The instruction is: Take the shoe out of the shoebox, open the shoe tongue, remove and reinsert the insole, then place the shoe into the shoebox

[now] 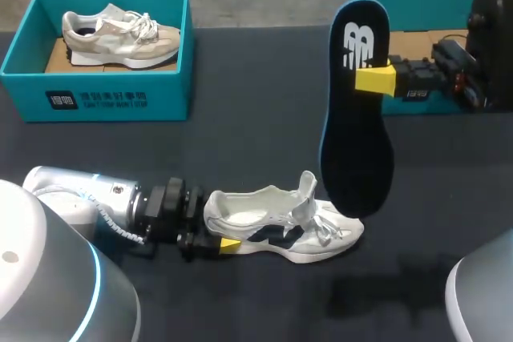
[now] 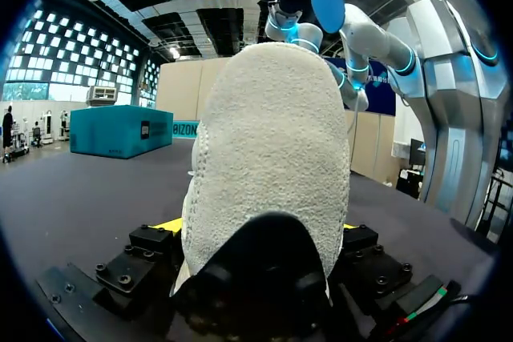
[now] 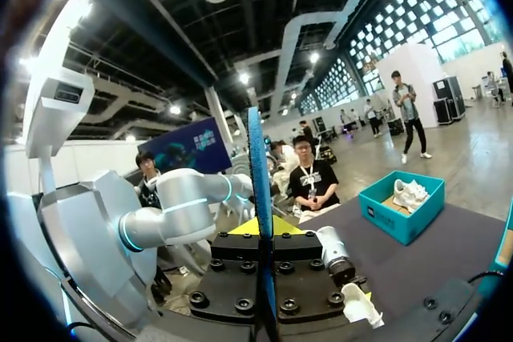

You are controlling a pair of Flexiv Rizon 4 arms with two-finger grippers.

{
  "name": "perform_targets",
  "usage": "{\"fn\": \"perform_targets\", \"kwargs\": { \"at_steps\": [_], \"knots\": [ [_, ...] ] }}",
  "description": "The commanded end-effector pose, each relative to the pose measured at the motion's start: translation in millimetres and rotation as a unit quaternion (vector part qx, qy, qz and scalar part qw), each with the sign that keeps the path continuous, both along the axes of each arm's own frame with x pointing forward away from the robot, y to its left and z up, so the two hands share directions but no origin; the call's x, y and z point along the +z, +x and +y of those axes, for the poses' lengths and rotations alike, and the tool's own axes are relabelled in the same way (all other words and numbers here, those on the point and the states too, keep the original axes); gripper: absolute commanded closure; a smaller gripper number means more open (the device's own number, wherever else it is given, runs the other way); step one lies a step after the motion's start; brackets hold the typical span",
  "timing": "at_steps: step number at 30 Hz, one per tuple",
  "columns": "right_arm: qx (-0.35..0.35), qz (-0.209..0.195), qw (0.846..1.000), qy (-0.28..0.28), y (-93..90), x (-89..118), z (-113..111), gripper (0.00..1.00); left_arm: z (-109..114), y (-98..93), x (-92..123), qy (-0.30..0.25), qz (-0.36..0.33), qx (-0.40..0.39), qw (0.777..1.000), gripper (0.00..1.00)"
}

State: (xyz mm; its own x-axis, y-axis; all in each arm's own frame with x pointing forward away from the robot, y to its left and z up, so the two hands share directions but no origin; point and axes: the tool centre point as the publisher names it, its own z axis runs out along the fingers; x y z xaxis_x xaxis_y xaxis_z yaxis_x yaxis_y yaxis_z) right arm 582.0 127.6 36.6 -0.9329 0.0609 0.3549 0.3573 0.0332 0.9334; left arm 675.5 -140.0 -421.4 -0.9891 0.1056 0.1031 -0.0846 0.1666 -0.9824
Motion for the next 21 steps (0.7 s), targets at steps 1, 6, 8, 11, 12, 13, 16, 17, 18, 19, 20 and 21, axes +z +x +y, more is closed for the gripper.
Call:
{"fn": "perform_targets", "kwargs": {
  "at_steps": [1,6,8,11,12,13,16,17,18,19,20,21],
  "knots": [
    [0.003,0.001,1.0,-0.001,4.1,0.0,3.1,1.0,-1.1,0.5,-2.1,0.0,0.0,-0.001,1.0,1.0],
    [0.003,0.001,1.0,-0.001,4.1,0.0,3.1,1.0,-1.1,0.5,-2.1,0.0,0.0,-0.001,1.0,1.0],
    [0.003,0.001,1.0,-0.001,4.1,0.0,3.1,1.0,-1.1,0.5,-2.1,0.0,0.0,-0.001,1.0,1.0],
    [0.003,0.001,1.0,-0.001,4.1,0.0,3.1,1.0,-1.1,0.5,-2.1,0.0,0.0,-0.001,1.0,1.0],
    [0.003,0.001,1.0,-0.001,4.1,0.0,3.1,1.0,-1.1,0.5,-2.1,0.0,0.0,-0.001,1.0,1.0],
    [0.003,0.001,1.0,-0.001,4.1,0.0,3.1,1.0,-1.1,0.5,-2.1,0.0,0.0,-0.001,1.0,1.0],
    [0.003,0.001,1.0,-0.001,4.1,0.0,3.1,1.0,-1.1,0.5,-2.1,0.0,0.0,-0.001,1.0,1.0],
    [0.003,0.006,1.0,0.001,4.3,-1.5,3.1,1.0,-1.1,0.5,-2.1,0.0,0.0,-0.001,1.0,1.0],
    [0.003,0.011,1.0,0.002,3.9,-2.9,3.4,1.0,-1.1,0.5,-2.1,0.0,0.0,-0.001,1.0,1.0],
    [0.002,0.015,1.0,0.002,3.4,-3.7,3.7,1.0,-1.1,0.5,-2.1,0.0,0.0,-0.001,1.0,1.0],
    [0.0,0.023,1.0,0.002,2.4,-4.5,3.3,1.0,-1.1,0.5,-2.1,0.0,0.0,-0.001,1.0,1.0],
    [-0.001,0.028,1.0,0.001,1.5,-5.1,2.8,1.0,-1.1,0.5,-2.1,0.0,0.0,-0.001,1.0,1.0]
  ]
}}
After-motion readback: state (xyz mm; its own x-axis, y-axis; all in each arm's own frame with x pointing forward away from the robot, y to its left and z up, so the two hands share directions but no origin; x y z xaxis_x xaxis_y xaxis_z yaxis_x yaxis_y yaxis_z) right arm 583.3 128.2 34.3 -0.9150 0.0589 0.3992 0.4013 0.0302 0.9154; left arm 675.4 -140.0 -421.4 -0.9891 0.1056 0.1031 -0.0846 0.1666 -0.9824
